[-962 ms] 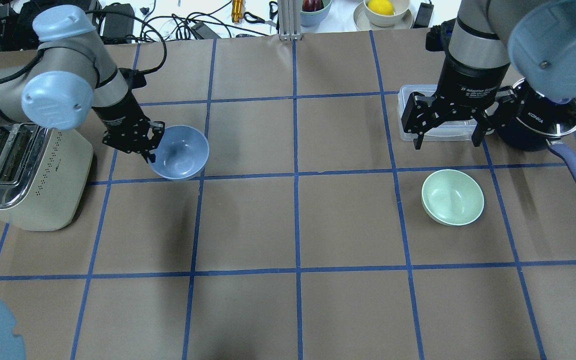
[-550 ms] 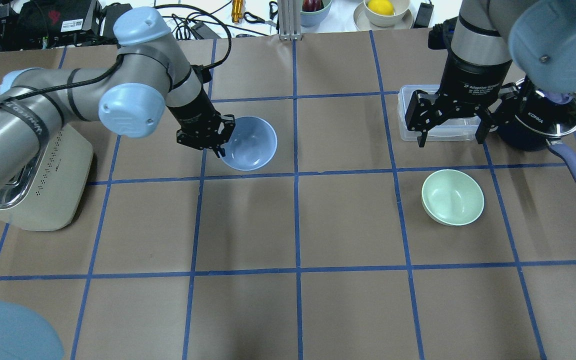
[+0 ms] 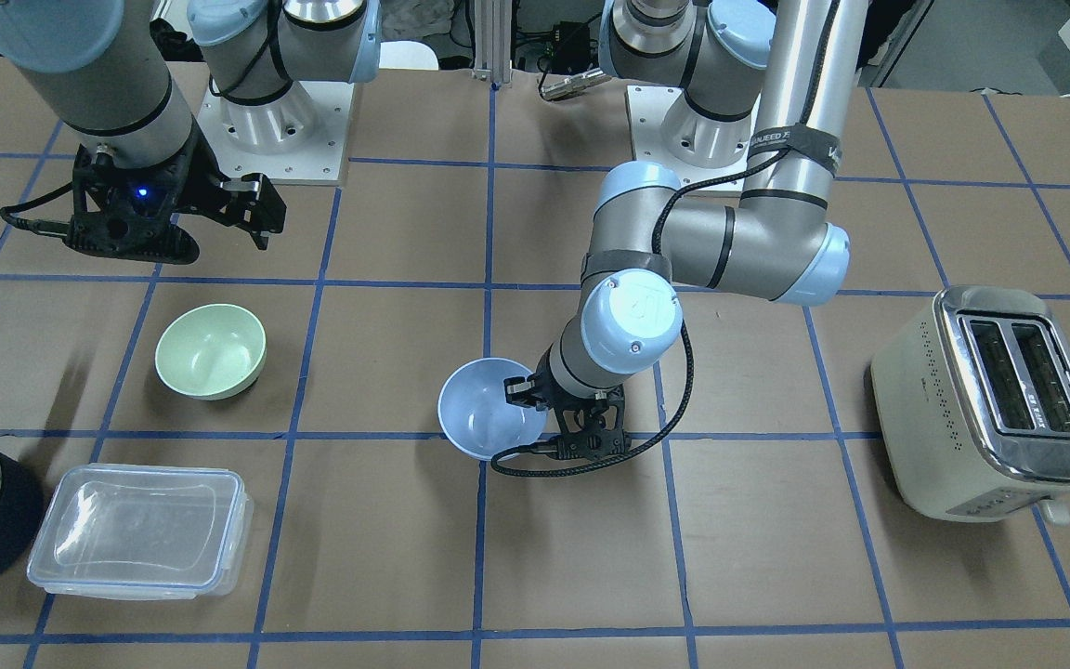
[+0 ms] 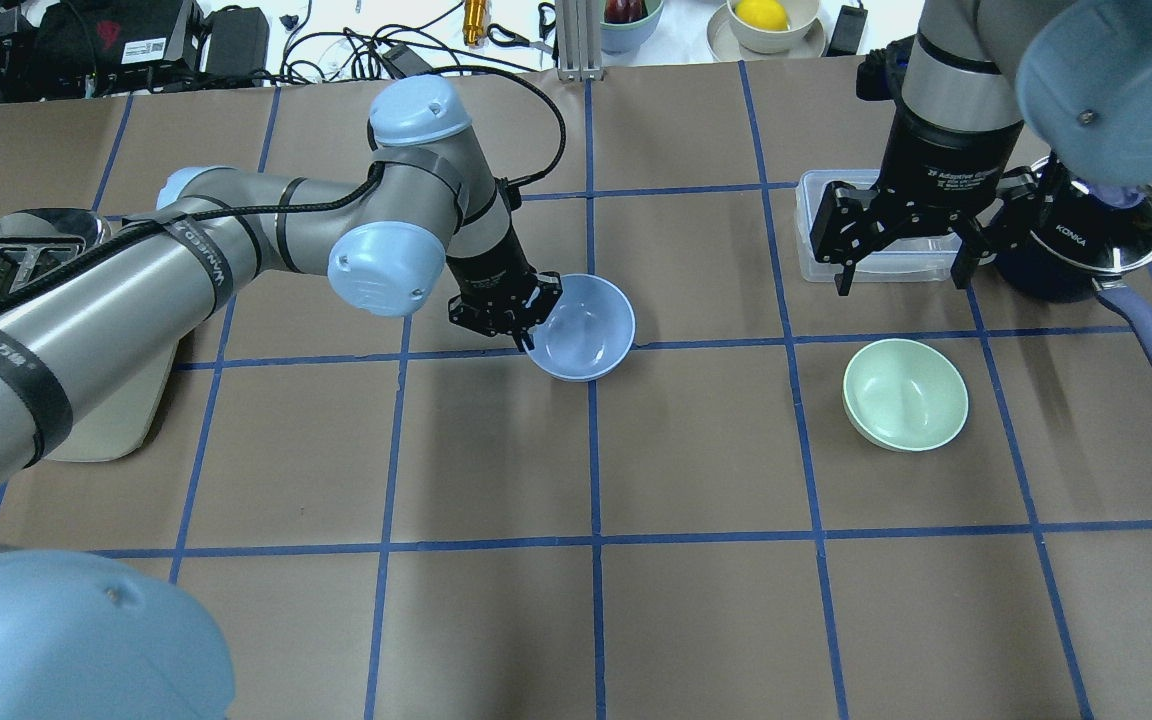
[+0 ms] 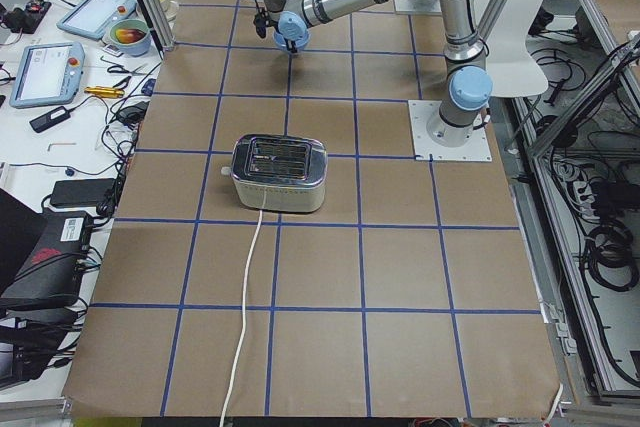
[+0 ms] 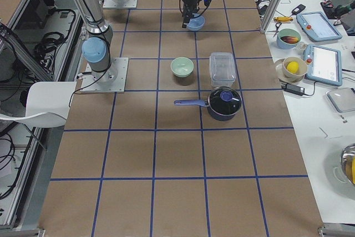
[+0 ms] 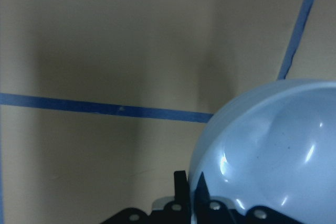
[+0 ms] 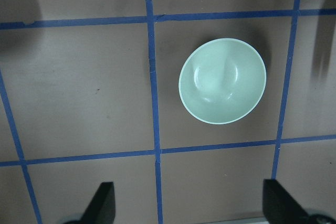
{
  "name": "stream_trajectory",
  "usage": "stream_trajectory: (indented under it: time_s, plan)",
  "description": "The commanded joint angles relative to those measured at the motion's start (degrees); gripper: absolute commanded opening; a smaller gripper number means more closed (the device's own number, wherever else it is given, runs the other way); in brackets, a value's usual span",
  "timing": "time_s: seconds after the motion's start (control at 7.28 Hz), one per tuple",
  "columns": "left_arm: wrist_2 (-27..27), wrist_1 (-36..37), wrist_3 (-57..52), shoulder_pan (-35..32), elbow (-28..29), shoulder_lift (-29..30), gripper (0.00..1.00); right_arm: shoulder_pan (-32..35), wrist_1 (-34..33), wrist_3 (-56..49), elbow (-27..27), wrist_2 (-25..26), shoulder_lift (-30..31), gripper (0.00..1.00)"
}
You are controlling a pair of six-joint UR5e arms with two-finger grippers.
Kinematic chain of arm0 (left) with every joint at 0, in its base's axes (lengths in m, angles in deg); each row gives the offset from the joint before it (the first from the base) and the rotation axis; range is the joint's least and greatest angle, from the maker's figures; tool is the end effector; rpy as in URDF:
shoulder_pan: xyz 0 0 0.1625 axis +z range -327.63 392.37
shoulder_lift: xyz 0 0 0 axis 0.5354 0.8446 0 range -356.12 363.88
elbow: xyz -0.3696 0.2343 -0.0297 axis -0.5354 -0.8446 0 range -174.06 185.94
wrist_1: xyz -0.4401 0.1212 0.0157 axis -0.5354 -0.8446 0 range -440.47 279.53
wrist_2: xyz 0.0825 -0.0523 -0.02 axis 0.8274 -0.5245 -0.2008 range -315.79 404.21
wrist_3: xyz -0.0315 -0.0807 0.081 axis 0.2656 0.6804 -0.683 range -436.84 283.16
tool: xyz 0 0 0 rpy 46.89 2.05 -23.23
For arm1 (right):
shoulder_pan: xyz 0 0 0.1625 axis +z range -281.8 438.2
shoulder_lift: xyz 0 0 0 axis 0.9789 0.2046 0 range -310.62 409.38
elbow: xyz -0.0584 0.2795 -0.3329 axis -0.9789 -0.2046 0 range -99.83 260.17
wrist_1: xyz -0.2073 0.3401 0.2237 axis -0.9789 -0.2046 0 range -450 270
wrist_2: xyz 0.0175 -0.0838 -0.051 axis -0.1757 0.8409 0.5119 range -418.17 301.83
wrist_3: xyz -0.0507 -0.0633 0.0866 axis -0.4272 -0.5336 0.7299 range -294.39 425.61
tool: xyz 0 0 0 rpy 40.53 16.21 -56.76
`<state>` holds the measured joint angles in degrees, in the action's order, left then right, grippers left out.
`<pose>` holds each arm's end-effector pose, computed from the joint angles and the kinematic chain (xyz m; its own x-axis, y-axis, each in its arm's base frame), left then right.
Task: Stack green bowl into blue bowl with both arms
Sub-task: 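Release the blue bowl and raise the left gripper away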
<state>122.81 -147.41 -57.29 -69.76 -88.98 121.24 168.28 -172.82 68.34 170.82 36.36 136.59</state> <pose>-0.2899 -0.6033 0.1880 -0.9788 -0.1580 0.1303 -0.1275 0.9680 0.2161 0.1248 -0.5334 0.4398 -0.9958 0.0308 0.0865 0.0460 0.9825 0.1803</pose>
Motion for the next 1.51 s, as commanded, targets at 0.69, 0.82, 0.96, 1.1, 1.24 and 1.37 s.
stream_trajectory:
  time_s: [0.69,0.82,0.96,1.1,1.24,1.37]
  plan:
    - [9.68,-9.36,-9.99,2.09,6.20,-5.89,1.00,0.00,-7.38,1.04,0.67,0.21,-3.26,1.00]
    - [10.08,-14.65,-13.10,5.68,9.46,-7.74,1.00,0.00,-10.23,0.87,0.67,0.12,-4.94,1.00]
    - [10.08,-17.49,-15.48,8.76,11.23,-9.41,1.00,0.00,-11.56,0.96,0.84,0.21,-7.21,1.00]
    - [11.99,-19.96,-20.55,11.58,11.86,-11.17,1.00,-0.09,-13.49,2.44,2.41,0.21,-8.98,1.00]
    - [12.88,-20.76,-21.30,13.70,11.78,-12.32,1.00,-0.09,-16.38,3.15,5.99,0.21,-9.26,1.00]
    - [13.07,-20.77,-21.31,13.98,11.25,-12.59,1.00,-0.26,-22.50,3.07,10.73,1.08,-9.43,1.00]
